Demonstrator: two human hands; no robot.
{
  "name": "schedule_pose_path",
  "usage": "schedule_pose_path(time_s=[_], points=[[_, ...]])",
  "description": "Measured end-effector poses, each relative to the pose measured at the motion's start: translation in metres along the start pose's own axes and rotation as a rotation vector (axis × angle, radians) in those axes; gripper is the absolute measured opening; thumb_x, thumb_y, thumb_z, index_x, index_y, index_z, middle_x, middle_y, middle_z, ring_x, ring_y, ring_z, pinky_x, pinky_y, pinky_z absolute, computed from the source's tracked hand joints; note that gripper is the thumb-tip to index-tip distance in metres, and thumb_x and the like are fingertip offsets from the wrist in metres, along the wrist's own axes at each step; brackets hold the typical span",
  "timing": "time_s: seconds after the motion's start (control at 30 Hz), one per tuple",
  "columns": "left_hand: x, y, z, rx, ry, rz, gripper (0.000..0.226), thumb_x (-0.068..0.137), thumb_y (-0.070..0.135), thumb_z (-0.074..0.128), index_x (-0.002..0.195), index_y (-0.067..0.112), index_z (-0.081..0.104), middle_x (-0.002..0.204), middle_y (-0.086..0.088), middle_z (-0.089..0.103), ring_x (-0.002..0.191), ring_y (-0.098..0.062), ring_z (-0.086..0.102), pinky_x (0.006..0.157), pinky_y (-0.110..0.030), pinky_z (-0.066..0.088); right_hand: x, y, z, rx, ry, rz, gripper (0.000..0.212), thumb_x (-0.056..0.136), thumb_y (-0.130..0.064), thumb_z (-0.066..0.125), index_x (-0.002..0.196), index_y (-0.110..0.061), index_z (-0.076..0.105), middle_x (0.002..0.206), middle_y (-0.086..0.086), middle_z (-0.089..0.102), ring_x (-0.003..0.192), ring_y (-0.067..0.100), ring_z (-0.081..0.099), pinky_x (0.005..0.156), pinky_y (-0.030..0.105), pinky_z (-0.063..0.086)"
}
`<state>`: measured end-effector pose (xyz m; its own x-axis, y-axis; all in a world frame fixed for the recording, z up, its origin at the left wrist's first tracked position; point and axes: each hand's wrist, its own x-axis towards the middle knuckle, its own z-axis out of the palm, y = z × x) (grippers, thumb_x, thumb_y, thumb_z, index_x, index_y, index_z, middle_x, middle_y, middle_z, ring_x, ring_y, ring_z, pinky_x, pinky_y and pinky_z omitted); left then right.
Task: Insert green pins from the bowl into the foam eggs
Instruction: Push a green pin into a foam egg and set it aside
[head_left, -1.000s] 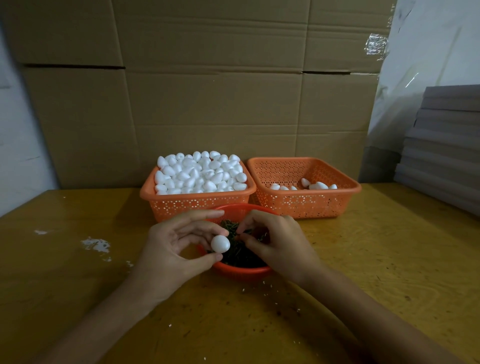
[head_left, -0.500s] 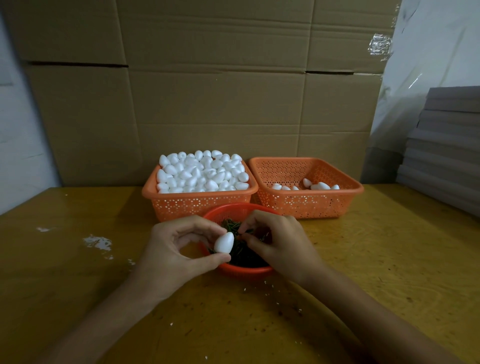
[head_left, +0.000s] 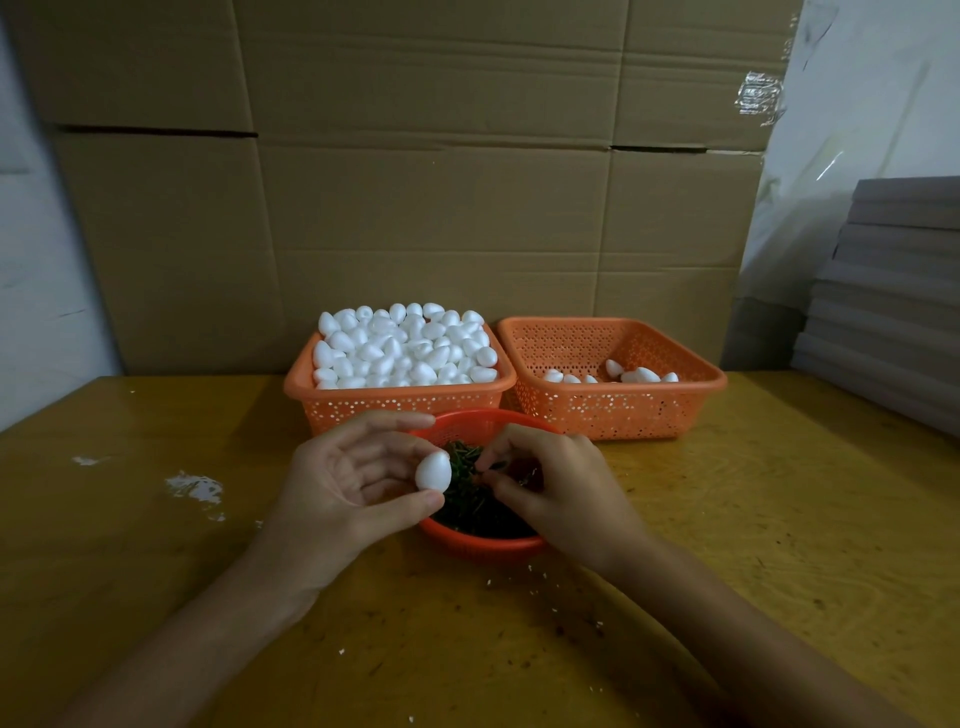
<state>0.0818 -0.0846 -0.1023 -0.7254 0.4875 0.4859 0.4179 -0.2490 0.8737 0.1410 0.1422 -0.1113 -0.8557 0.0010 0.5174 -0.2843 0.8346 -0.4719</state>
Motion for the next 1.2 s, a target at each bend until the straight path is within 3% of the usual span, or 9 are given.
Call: schedule_pose_path(time_s=[0.27,0.4,0.53,0.7,0.9,1.1,1.2], points=[[0.0009,0.0003,-0.0034,-0.095,0.036,-0.072,0.052,0.061,0.023,0.092,0.111,0.025,0.078,0.111,-0.016,0.078,0.096,-0.03,0.077,0.084,-0.033,0.063,0.0002,-0.0008,0.0,-0.003,0.0,0.0,0.013,0.095,-0.023,0.072,0.104,-0.033,0.07,0.099,-0.019,0.072,0.094,-0.001,0.066,0.08,0.033,0.056],[0.0003,0.0017,-0.0024,-0.136,0.04,-0.098,0.047,0.065,0.022,0.09,0.111,0.02,0.078,0.112,-0.019,0.076,0.092,-0.036,0.077,0.081,-0.034,0.064,0.0007,-0.0007,-0.0001,-0.004,-0.007,0.002,0.012,0.096,-0.024,0.07,0.105,-0.033,0.07,0.1,-0.018,0.073,0.092,0.001,0.067,0.079,0.037,0.057],[0.0002,0.0024,-0.0014,-0.156,0.056,-0.098,0.037,0.073,0.008,0.084,0.107,0.02,0.079,0.113,-0.02,0.076,0.094,-0.037,0.078,0.079,-0.033,0.064,0.0007,-0.0012,-0.0001,0.008,-0.009,-0.002,0.014,0.097,-0.022,0.069,0.107,-0.032,0.07,0.101,-0.019,0.073,0.094,-0.001,0.067,0.079,0.036,0.057],[0.0,0.0052,-0.0009,-0.184,0.052,-0.101,0.036,0.07,0.015,0.089,0.104,0.021,0.077,0.115,-0.02,0.077,0.099,-0.038,0.077,0.082,-0.032,0.063,-0.0003,-0.0014,-0.0009,0.031,-0.005,-0.018,0.016,0.099,-0.018,0.066,0.109,-0.03,0.069,0.1,-0.02,0.073,0.094,-0.001,0.068,0.078,0.033,0.057],[0.0003,0.0033,-0.0024,-0.175,0.066,-0.099,0.036,0.069,0.014,0.09,0.101,0.024,0.077,0.115,-0.017,0.078,0.11,-0.03,0.075,0.087,-0.028,0.061,-0.0018,-0.0058,-0.0027,0.175,0.054,-0.078,0.01,0.101,-0.017,0.065,0.105,-0.024,0.061,0.093,-0.015,0.076,0.085,0.006,0.072,0.071,0.035,0.055],[0.0014,0.0013,-0.0054,-0.213,0.115,-0.107,0.035,0.063,0.016,0.088,0.095,0.023,0.076,0.118,-0.014,0.077,0.113,-0.024,0.074,0.085,-0.023,0.059,-0.0013,-0.0077,-0.0041,0.394,0.038,-0.079,0.005,0.102,-0.017,0.066,0.104,-0.02,0.062,0.099,-0.01,0.079,0.082,0.013,0.076,0.069,0.021,0.056],[0.002,0.0004,-0.0067,-0.217,0.129,-0.111,0.035,0.062,0.016,0.089,0.095,0.023,0.077,0.117,-0.015,0.077,0.111,-0.025,0.075,0.084,-0.025,0.06,-0.0008,-0.0073,-0.0059,0.493,0.052,-0.045,0.005,0.099,-0.02,0.07,0.102,-0.023,0.068,0.095,-0.007,0.079,0.078,0.017,0.075,0.065,0.022,0.055]])
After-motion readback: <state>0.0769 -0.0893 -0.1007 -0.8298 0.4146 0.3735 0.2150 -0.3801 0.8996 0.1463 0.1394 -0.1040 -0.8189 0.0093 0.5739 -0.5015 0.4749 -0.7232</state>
